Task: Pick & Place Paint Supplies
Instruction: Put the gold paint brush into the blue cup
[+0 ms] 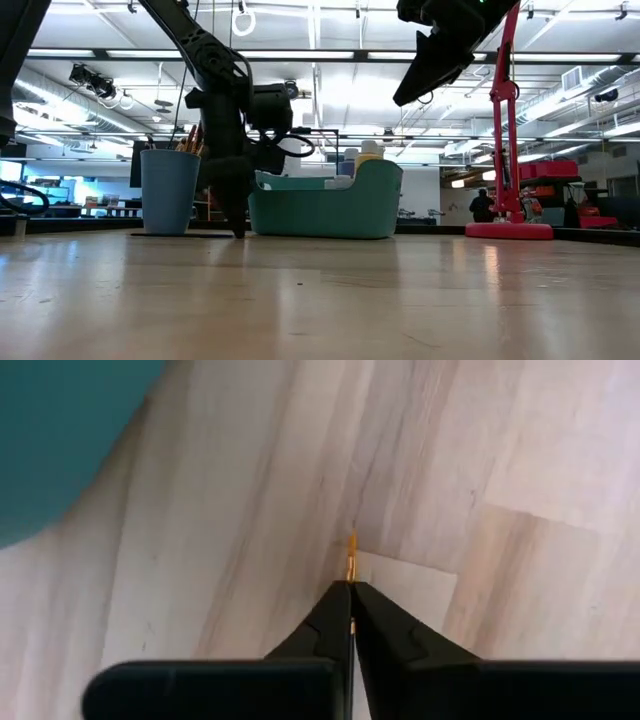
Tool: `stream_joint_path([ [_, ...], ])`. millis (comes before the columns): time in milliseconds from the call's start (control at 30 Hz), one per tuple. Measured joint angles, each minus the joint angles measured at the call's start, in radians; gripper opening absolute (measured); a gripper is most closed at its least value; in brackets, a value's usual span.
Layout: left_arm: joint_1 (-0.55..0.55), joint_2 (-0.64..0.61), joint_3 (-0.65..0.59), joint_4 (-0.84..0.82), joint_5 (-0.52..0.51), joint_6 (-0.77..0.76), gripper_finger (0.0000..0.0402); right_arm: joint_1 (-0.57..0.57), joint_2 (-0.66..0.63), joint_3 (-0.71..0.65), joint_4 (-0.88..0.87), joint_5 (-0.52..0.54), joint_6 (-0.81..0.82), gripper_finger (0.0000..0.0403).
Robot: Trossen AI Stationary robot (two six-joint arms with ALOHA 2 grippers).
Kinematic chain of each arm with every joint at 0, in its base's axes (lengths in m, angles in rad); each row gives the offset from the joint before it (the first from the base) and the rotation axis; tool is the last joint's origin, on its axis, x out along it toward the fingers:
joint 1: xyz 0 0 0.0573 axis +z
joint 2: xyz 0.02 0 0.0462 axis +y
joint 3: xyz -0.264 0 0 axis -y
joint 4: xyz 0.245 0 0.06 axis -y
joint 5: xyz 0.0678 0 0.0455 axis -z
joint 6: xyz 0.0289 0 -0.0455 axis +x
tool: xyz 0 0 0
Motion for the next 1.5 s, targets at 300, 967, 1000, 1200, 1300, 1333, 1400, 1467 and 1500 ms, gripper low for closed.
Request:
stream_joint_path([
  [300,-0.066,-0.008,0.094,-0.075,0.036,-0.094,0.0006,0.0,0.0,0.0,0.0,0.0,0.003,0.0127],
  [967,-0.228,-0.246,0.263,-0.269,-0.128,-0.134,0.0002,0.0,0.0,-0.018,0.015,-0.027,-0.012,0.0127],
  [1000,-0.227,-0.29,0.263,-0.286,-0.135,-0.148,0.0002,0.0,0.0,-0.028,0.022,-0.027,-0.012,0.0127],
  [1200,-0.238,-0.569,0.263,-0.294,-0.187,-0.201,0.0001,0.0,0.0,-0.062,0.019,-0.029,-0.012,0.0127],
  [1300,-0.26,-0.674,0.259,-0.294,-0.327,-0.197,0.0001,0.0,0.0,-0.062,0.033,-0.029,-0.009,0.0127],
  [1333,-0.266,-0.706,0.248,-0.286,-0.381,-0.196,0.0001,0.0,0.0,-0.062,0.04,-0.029,-0.005,0.0127],
  [1400,-0.275,-0.764,0.202,-0.239,-0.504,-0.203,0.0001,0.0,0.0,-0.062,0.055,-0.029,-0.003,0.0127],
  [1467,-0.278,-0.816,0.132,-0.172,-0.608,-0.215,0.0001,0.0,0.0,-0.062,0.061,-0.029,-0.004,0.0127],
  [1500,-0.278,-0.837,0.088,-0.125,-0.657,-0.218,0.0001,0.0,0.0,-0.062,0.062,-0.029,-0.004,0.0127],
])
